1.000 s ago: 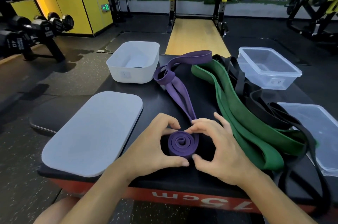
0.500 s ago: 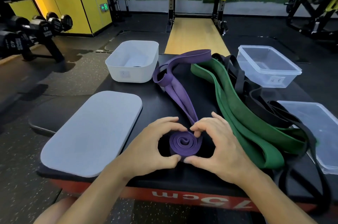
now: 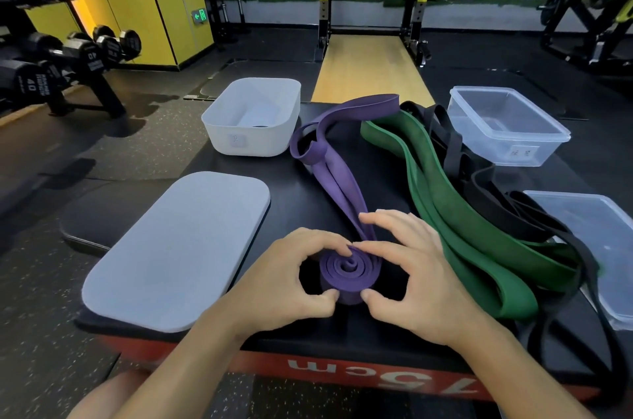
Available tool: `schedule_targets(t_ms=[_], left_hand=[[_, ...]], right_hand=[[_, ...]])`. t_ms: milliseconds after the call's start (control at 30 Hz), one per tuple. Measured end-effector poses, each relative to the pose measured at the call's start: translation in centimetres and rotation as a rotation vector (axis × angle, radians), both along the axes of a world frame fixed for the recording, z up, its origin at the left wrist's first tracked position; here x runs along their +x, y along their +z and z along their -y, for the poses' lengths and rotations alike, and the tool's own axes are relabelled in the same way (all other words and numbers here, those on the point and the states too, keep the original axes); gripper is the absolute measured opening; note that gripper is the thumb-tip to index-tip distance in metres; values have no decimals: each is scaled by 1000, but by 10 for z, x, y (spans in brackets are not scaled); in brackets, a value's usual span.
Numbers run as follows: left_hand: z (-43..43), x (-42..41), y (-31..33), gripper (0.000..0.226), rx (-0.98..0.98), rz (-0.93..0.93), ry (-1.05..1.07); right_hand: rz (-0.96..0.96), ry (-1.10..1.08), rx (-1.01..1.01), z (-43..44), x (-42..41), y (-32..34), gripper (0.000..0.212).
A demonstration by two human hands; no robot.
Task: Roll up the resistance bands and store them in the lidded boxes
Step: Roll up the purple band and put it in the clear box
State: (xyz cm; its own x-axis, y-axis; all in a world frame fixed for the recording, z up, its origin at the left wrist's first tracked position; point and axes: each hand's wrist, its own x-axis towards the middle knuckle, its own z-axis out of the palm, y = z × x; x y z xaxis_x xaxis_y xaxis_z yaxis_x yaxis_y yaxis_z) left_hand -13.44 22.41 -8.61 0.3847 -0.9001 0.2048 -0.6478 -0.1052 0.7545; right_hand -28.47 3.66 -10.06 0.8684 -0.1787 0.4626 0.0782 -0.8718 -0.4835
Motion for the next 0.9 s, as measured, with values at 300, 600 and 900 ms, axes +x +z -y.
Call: schedule_targets(t_ms=[300,600,900], left_hand=[[3,0,0,77,30,-24,-14],[8,1,-4,71,14,72,39],[3,0,-1,76,-7,25,72]], right_hand=[[-5,-49,0,-1,2,-2,50],[-41,-29,68,2,4,-4,55],[-83,-14,62,-2,1,4,40]])
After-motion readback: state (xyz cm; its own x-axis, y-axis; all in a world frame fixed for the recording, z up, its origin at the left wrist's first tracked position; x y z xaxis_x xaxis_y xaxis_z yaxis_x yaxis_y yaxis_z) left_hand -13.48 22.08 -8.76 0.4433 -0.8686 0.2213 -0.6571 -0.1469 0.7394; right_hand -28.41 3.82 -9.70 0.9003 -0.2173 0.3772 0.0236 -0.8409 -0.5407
